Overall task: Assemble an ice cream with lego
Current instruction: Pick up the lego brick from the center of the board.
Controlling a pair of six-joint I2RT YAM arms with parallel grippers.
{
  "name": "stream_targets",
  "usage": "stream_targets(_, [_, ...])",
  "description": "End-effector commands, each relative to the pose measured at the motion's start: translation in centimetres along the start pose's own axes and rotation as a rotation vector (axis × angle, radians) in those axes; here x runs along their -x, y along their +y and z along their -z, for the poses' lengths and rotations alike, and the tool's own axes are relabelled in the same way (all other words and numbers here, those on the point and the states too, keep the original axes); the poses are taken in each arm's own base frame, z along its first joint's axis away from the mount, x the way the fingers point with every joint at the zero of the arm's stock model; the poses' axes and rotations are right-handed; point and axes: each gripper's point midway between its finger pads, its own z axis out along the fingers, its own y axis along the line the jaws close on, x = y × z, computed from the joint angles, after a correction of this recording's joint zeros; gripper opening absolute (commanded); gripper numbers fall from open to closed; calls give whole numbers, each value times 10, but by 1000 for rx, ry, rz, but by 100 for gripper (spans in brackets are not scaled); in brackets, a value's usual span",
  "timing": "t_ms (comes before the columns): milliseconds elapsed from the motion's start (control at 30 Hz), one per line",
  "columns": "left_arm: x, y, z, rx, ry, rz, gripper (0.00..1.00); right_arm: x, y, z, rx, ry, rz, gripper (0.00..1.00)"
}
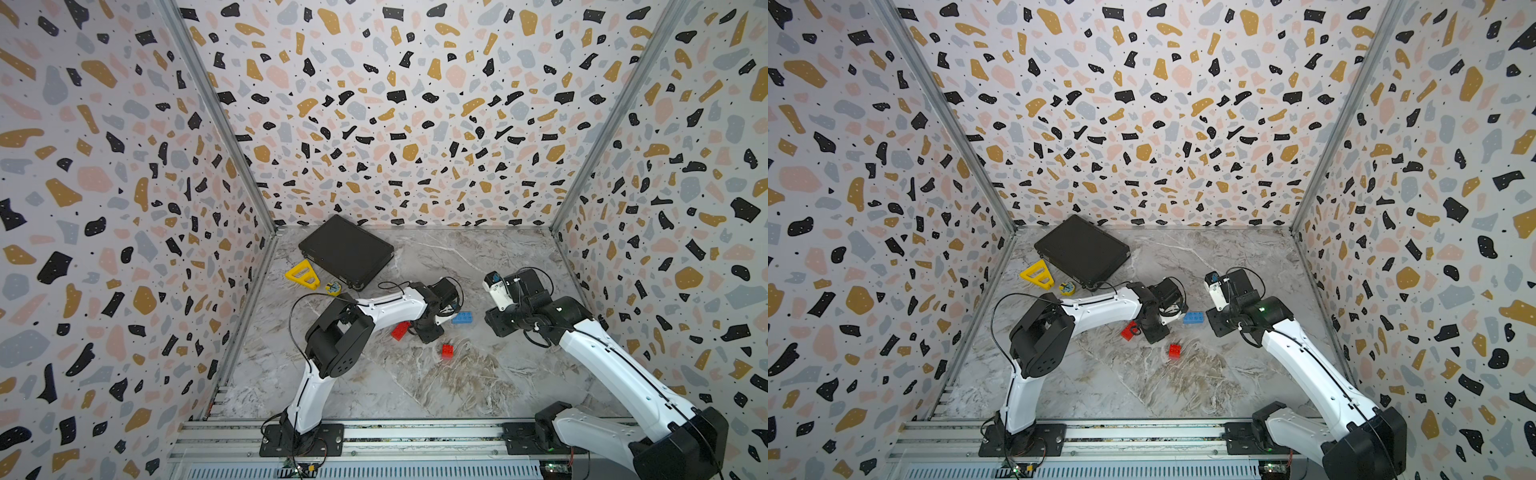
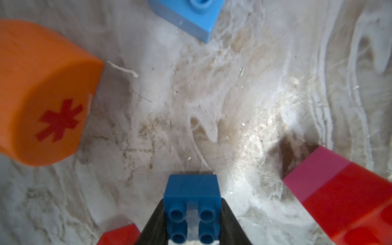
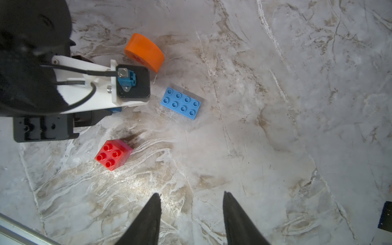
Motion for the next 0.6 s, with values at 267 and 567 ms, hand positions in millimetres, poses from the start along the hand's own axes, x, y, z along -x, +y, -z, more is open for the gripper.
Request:
stream_targets(267, [6,-8,64,-32,-68,-54,31,-4,-4,2,-18,13,-7,50])
stream_targets(567, [-14,-55,118,-230,-145,-251,35,-1,-33,2,-30,4,-121,49])
